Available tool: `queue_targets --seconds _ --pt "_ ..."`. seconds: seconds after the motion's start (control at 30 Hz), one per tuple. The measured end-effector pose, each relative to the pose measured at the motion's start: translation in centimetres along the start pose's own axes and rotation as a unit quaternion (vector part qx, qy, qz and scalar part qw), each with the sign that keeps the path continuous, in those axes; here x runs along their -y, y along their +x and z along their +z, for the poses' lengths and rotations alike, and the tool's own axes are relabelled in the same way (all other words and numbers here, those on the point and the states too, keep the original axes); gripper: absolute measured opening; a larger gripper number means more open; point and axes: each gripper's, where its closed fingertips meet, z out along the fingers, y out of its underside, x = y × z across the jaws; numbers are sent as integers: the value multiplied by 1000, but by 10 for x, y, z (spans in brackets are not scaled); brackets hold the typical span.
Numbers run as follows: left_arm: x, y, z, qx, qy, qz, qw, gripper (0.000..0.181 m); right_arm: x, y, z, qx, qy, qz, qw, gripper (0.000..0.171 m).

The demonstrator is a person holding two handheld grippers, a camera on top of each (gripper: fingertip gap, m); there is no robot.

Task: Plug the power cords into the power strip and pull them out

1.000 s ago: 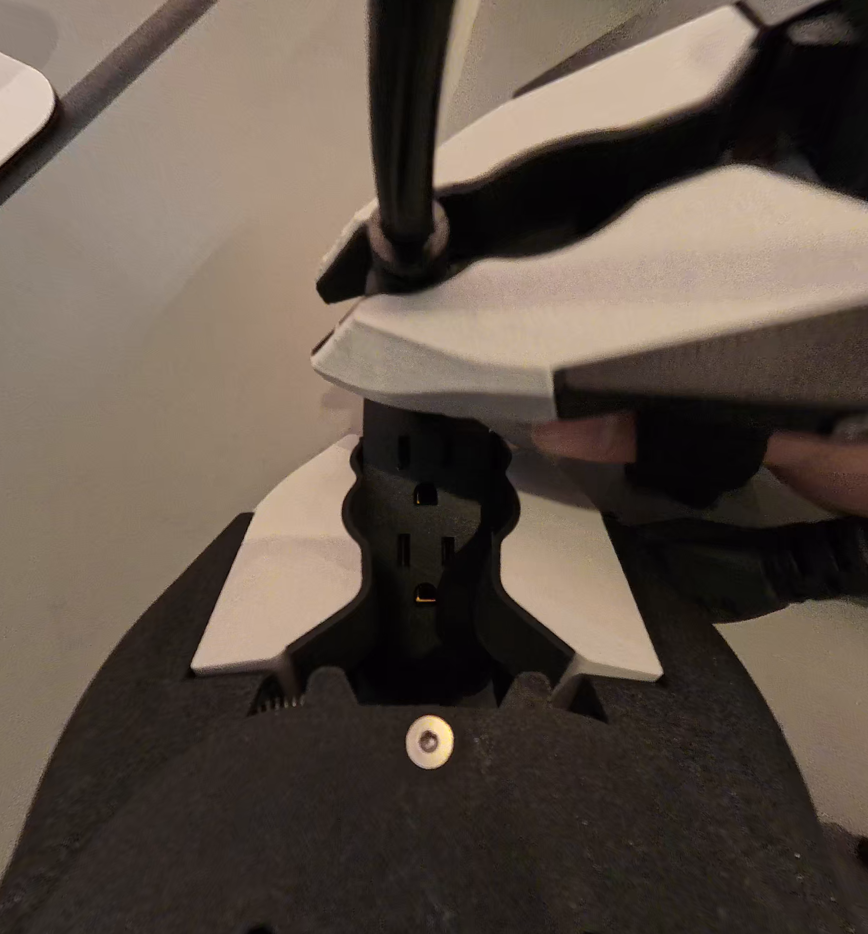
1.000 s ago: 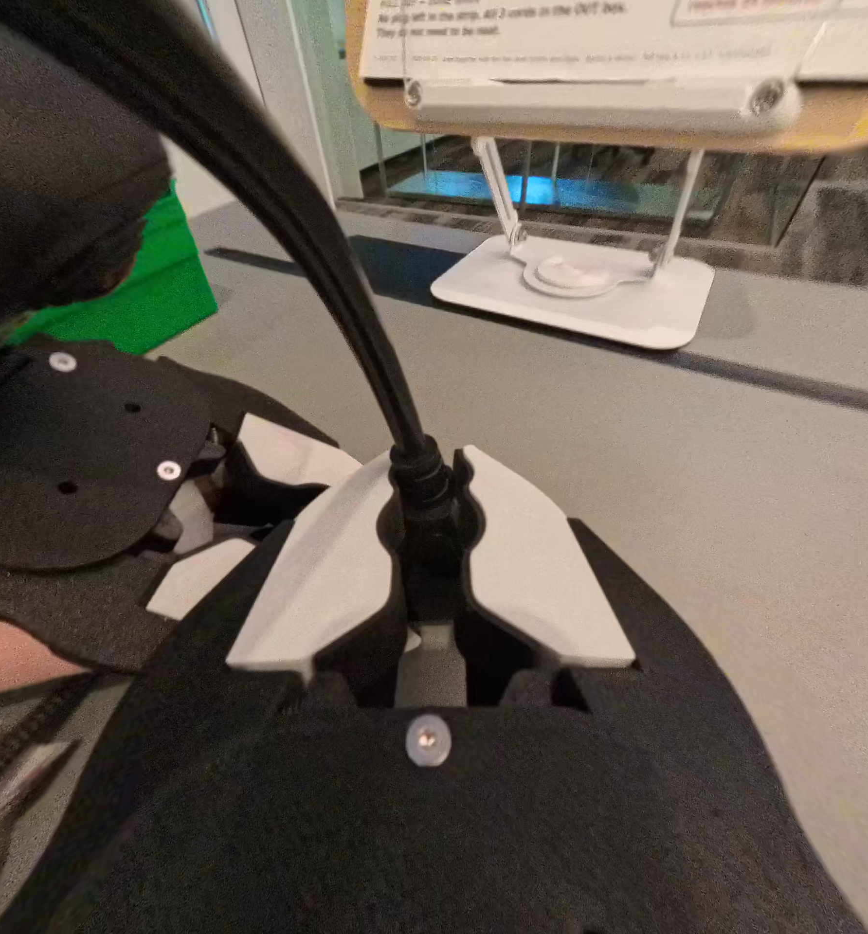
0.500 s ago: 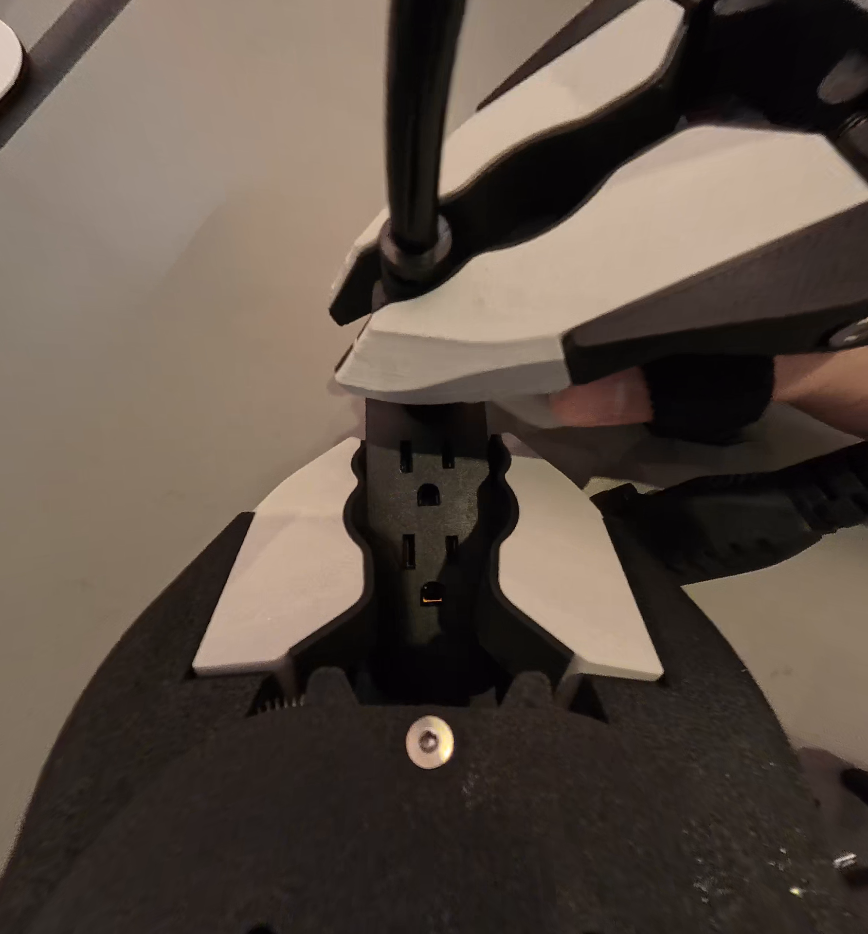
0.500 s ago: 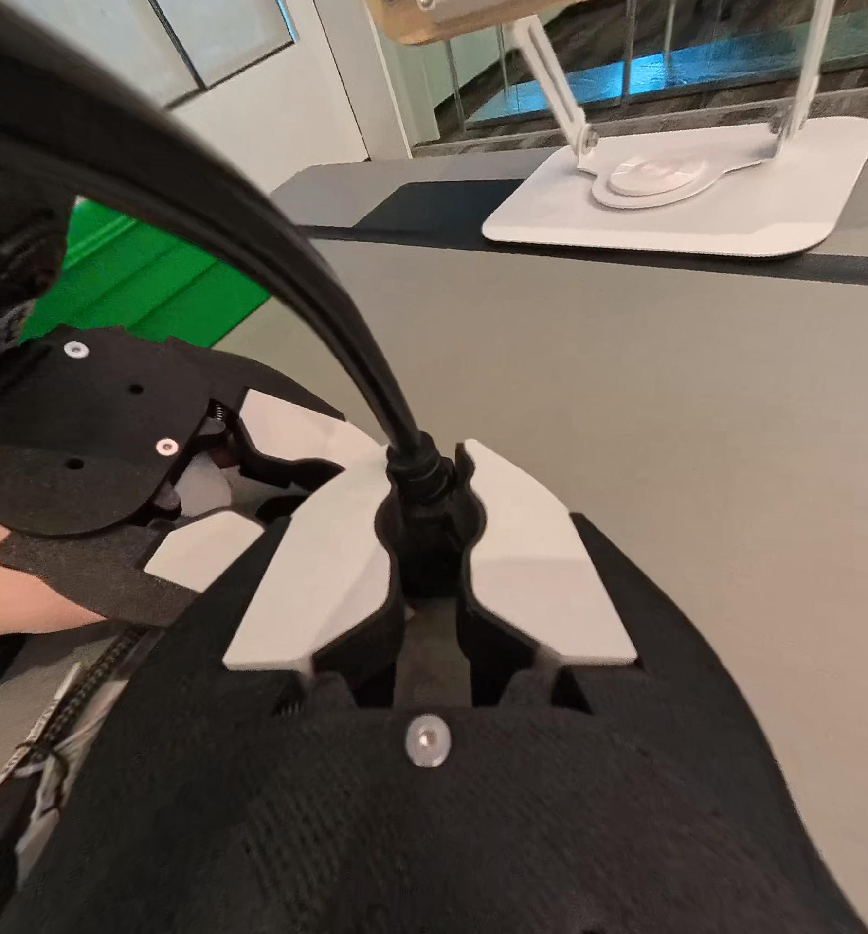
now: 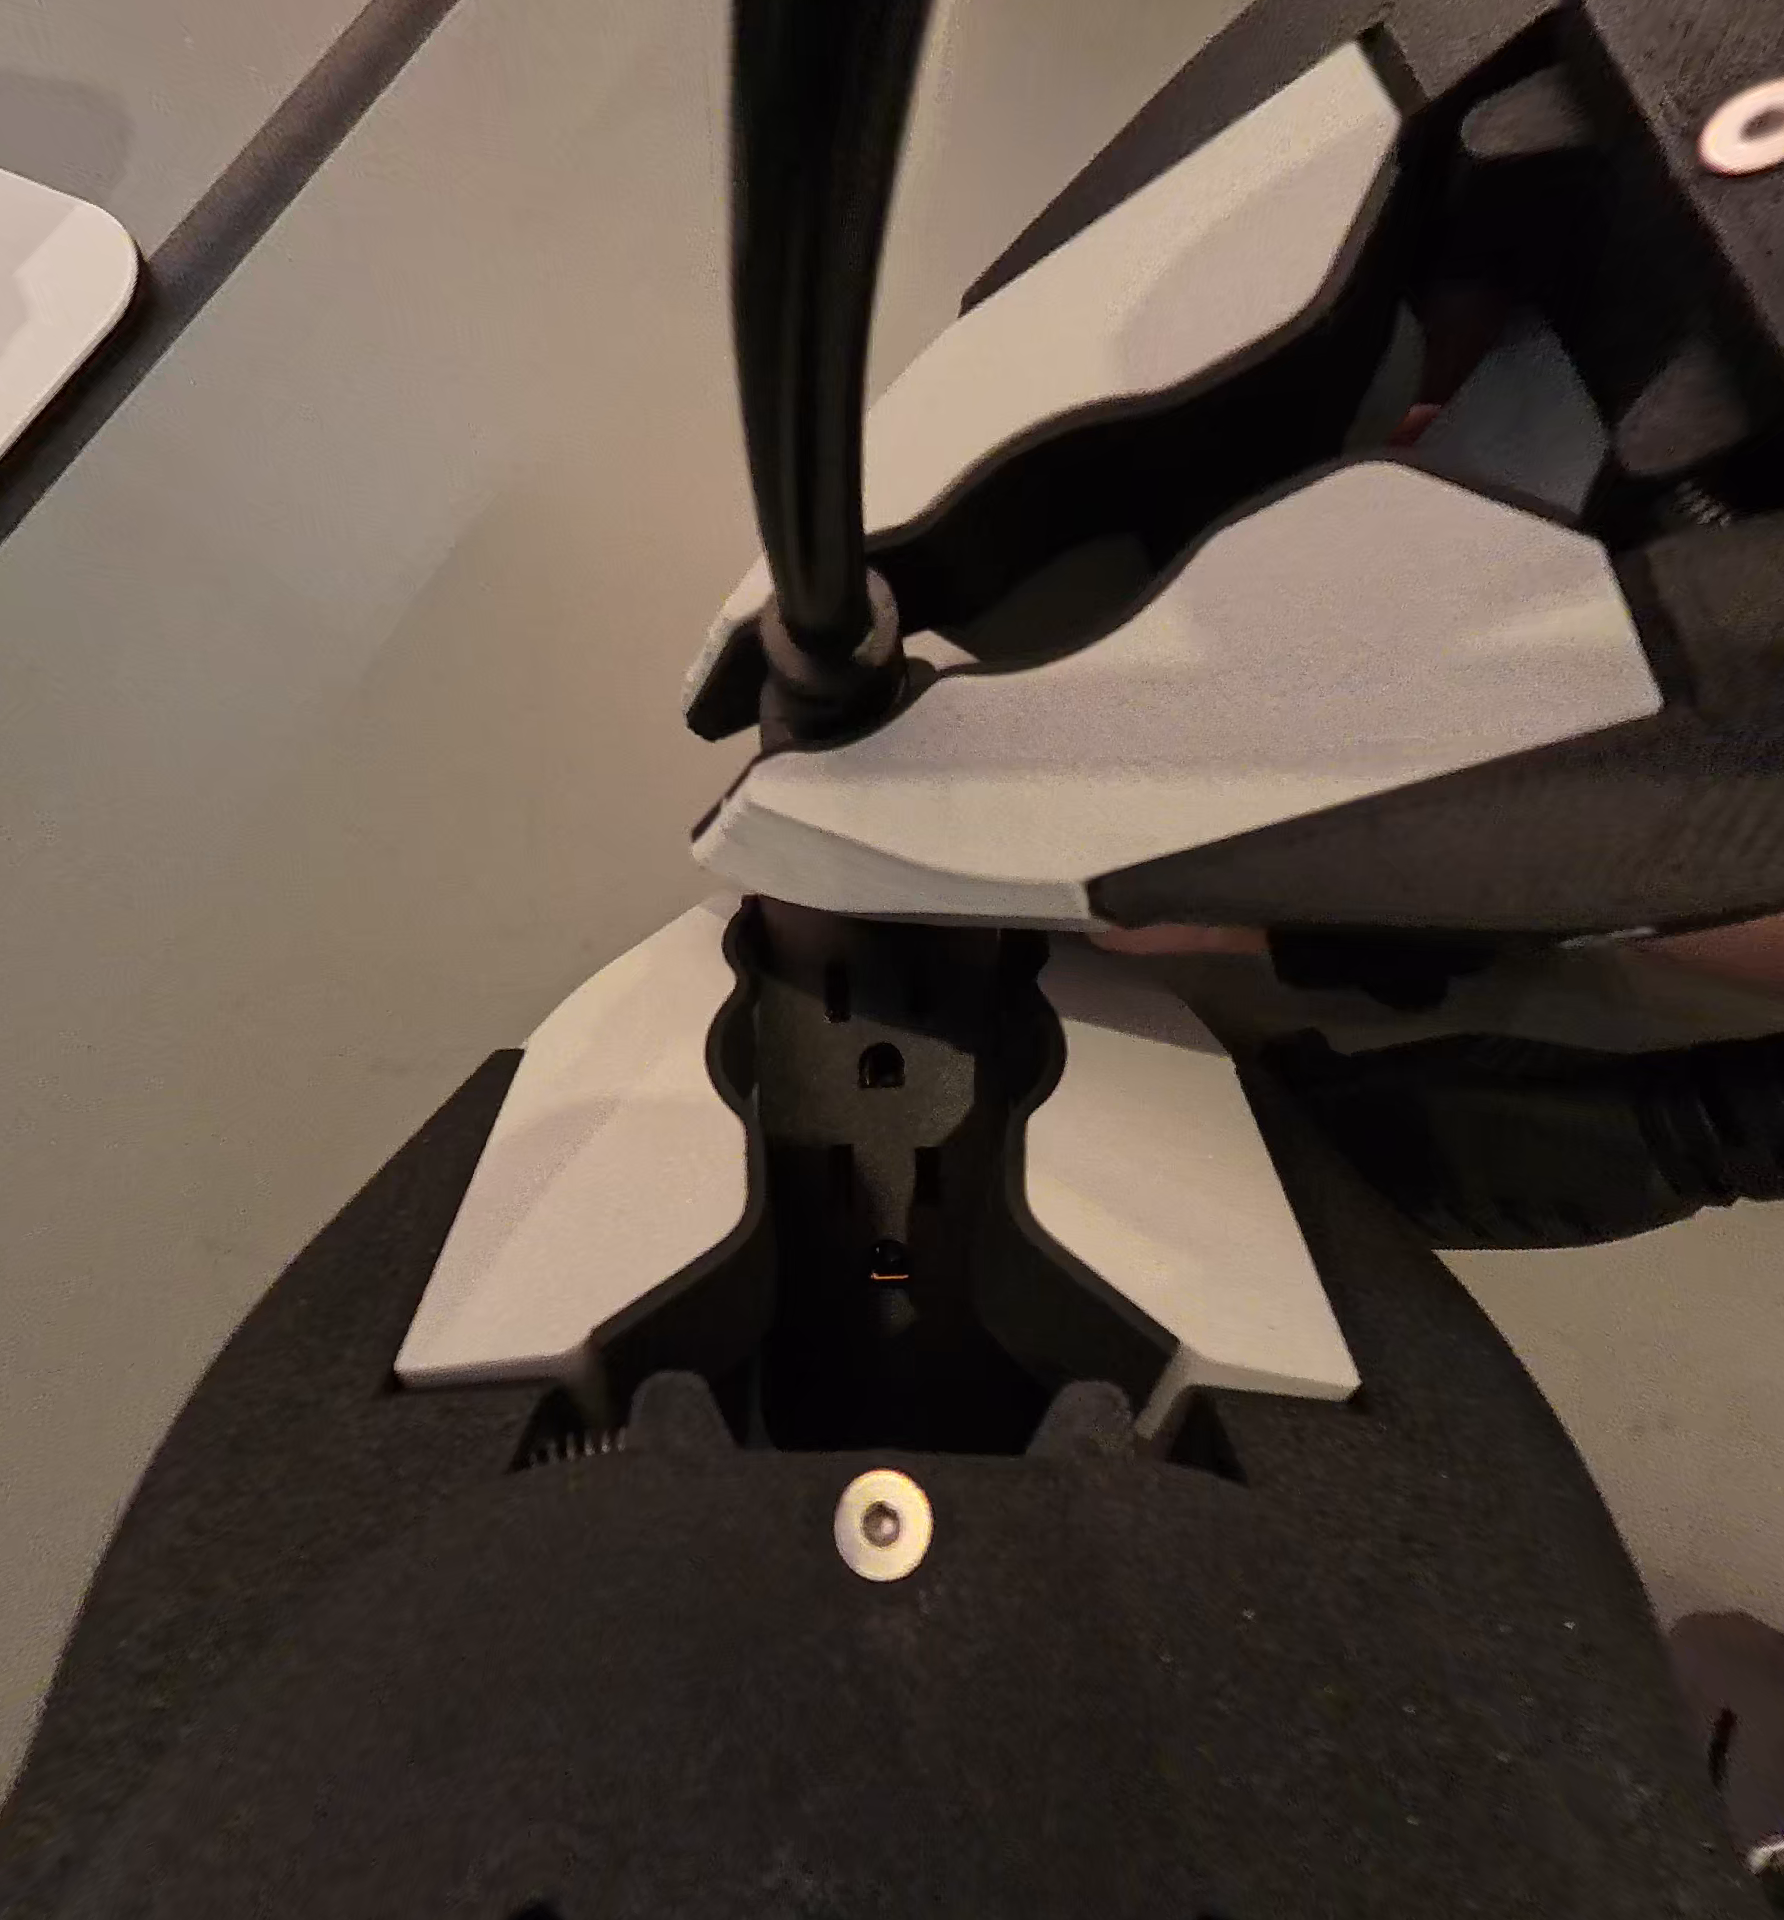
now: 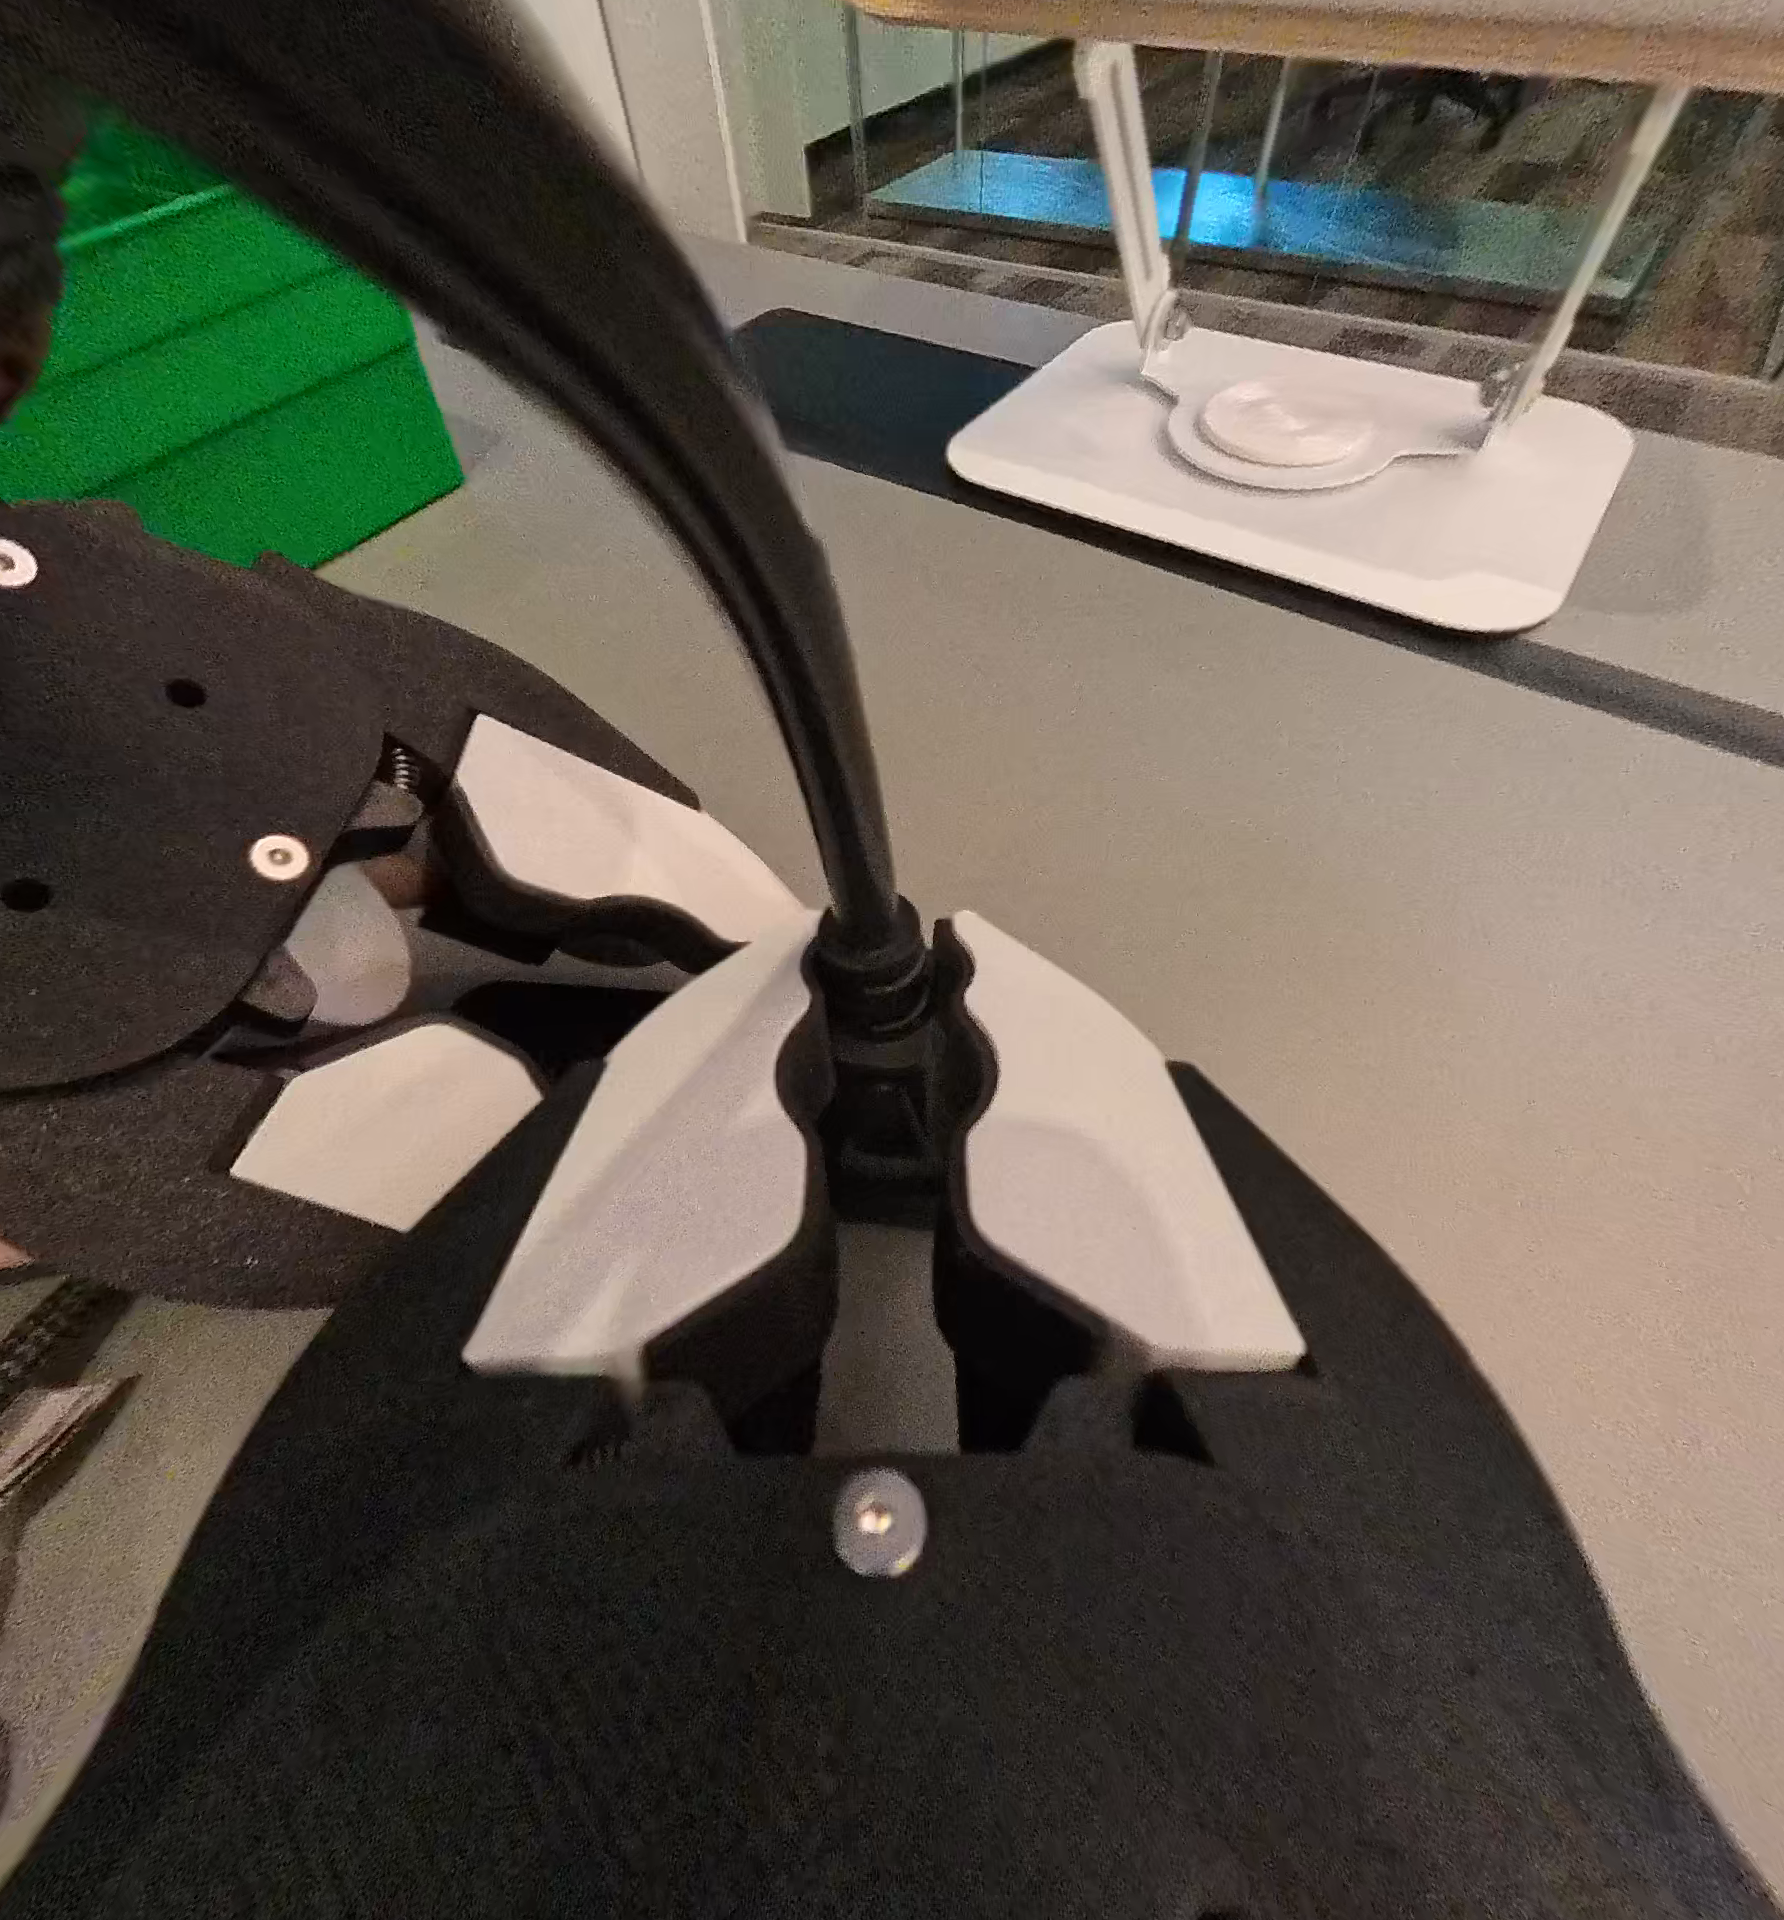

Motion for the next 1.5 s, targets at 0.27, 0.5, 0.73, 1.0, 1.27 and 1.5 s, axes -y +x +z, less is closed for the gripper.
queue_targets --seconds 0.27,0.5,0.73,1.0,1.27,1.5 --pt "1 1 1 4 5 14 1000 45 1 0 -2 -34 -12 -61 997 14" --pt "4 2 5 11 4 9 1000 45 1 10 -3 33 23 102 994 15" --pt "8 3 1 6 28 8 1000 45 6 3 -6 -52 0 -100 994 13" --pt "4 2 6 26 -2 16 1000 45 2 11 -4 19 24 86 996 14" --pt "1 11 3 -27 1 47 999 46 -6 1 -13 89 -8 0 996 18" --pt "0 15 1 -46 4 64 997 45 -7 -9 -17 209 -28 58 976 23"
